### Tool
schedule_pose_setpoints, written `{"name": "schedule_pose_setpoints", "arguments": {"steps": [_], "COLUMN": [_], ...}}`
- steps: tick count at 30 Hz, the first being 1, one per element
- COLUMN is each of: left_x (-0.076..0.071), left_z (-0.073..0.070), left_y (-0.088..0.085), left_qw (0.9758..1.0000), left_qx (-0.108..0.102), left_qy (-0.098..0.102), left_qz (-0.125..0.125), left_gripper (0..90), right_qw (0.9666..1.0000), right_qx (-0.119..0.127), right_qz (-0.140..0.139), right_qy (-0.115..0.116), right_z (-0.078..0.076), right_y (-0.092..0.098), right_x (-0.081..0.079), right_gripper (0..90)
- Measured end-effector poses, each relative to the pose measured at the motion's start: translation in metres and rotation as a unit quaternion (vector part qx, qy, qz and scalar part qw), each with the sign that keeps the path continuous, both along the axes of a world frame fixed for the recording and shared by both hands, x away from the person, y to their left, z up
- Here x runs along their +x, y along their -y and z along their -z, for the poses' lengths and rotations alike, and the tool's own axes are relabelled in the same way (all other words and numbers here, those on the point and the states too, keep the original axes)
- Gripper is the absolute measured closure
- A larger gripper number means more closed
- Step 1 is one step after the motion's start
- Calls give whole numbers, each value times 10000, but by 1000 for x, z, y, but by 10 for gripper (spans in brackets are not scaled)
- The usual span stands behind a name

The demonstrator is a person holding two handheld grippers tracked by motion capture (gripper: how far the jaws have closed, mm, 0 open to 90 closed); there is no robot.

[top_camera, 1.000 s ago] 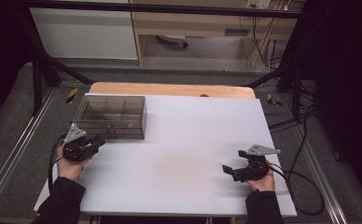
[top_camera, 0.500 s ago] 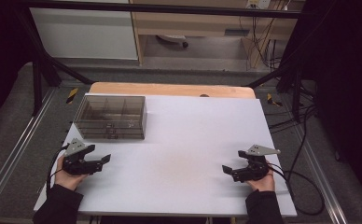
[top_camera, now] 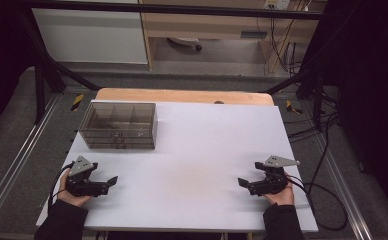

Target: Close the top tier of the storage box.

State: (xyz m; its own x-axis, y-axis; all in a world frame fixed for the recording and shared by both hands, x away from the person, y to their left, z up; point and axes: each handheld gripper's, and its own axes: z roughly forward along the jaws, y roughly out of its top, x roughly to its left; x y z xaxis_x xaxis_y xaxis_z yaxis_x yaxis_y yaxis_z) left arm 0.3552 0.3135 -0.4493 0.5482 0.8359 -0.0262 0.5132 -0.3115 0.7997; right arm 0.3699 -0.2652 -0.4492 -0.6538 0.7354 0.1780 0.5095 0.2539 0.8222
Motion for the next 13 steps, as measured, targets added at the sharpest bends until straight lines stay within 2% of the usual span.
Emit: {"name": "schedule_pose_setpoints", "arguments": {"steps": [3, 13], "left_x": [0, 1], "left_z": [0, 0], "left_y": [1, 1], "left_qw": [10000, 10000], "left_qx": [65, 72], "left_qy": [-7, -13], "left_qz": [41, 64], "left_gripper": [50, 51], "right_qw": [10000, 10000], "right_qx": [-15, 1], "right_qz": [-11, -24], "right_qy": [-20, -25], "right_z": [0, 1], "right_y": [0, -1], "right_x": [0, -1], "right_gripper": [1, 1]}}
